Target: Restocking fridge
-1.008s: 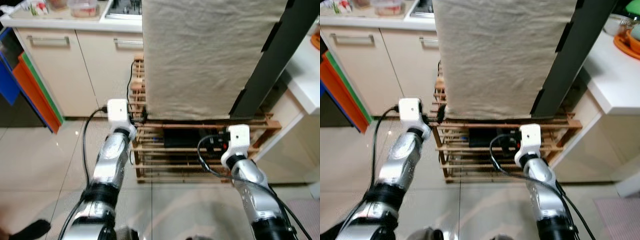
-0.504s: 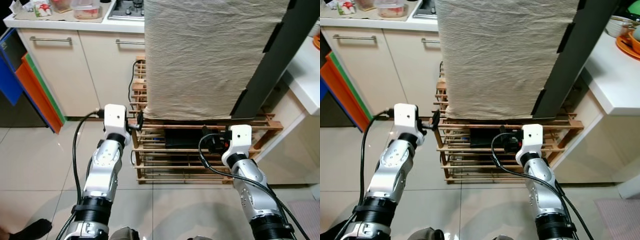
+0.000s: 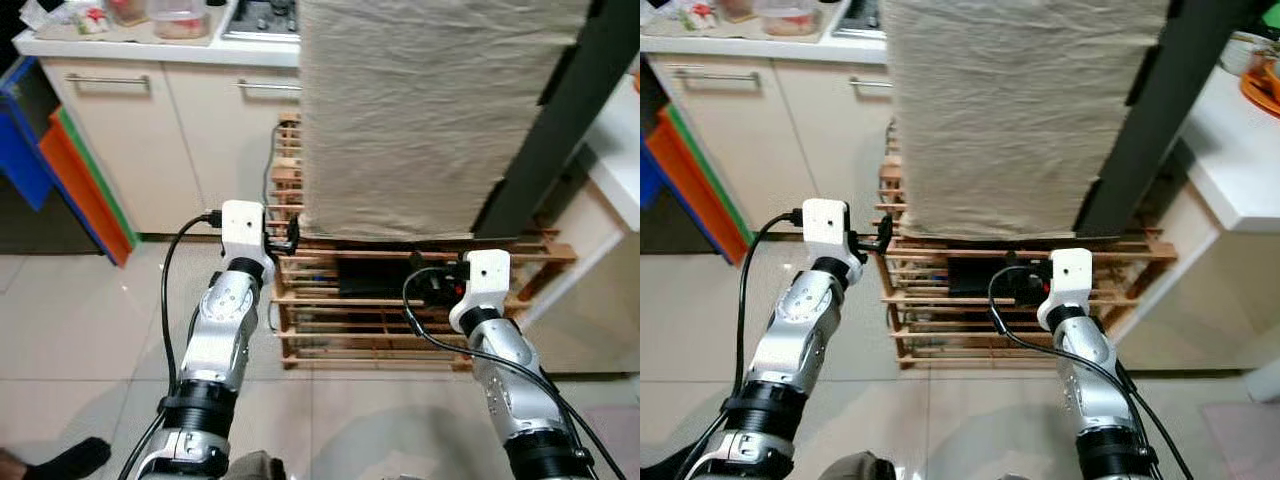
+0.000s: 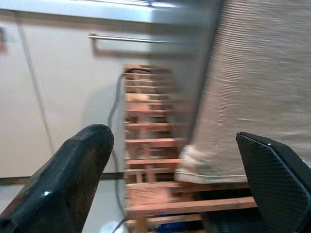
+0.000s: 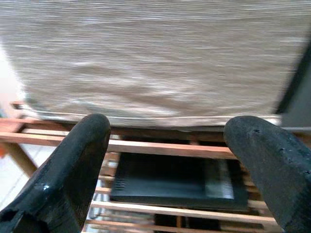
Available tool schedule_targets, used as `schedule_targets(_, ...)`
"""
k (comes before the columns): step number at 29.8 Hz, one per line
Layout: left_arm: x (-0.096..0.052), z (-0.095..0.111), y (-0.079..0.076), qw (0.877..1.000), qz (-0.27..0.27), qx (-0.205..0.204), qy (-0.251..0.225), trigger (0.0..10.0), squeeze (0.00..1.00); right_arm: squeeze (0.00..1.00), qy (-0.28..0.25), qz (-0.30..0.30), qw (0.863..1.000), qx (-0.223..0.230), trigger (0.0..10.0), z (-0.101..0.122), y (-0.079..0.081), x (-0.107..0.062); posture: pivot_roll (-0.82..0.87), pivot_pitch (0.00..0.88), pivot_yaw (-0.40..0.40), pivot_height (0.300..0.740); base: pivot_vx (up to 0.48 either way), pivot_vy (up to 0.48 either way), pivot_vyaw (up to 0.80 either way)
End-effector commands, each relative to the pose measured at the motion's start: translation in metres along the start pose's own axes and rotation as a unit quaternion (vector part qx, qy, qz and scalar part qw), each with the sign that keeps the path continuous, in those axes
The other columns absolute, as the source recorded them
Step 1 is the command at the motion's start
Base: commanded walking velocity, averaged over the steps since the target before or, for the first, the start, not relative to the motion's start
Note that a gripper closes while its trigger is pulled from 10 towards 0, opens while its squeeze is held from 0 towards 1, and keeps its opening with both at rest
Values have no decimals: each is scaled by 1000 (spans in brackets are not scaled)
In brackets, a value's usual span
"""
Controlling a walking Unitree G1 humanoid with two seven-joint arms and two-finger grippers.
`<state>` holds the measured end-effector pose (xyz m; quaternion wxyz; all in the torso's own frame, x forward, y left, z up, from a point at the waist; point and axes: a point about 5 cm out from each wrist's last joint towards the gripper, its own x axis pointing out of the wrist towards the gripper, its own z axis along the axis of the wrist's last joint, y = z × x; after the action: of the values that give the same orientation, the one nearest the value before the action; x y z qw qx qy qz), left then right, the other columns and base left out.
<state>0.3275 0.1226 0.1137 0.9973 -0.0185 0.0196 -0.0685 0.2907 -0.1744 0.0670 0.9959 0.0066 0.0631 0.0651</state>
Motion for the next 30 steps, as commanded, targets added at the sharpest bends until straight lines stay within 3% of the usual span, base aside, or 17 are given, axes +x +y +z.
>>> schedule_targets(1,2,-1,3,1000,8,-3,9,10000,0,0,-3,0,1000,-2,10000,1,1,1,-47,9,15,740,0,454,0)
schedule_targets(16,6,-1,5,1000,19,-8,11,10000,0,0,-2,7,1000,-5,10000,0,4,2,-47,4,11,740,0,461,0)
schedule_targets(22,6,2,0,1000,14,10,0,10000,0,0,-1,9,1000,-5,10000,-1,4,1,-49,6,13,740,0,0,0)
schedule_targets(30,5,6,-2,1000,13,-12,-17,10000,0,0,0,10,1000,-3,10000,-3,5,-1,-53,10,16,740,42,0,0)
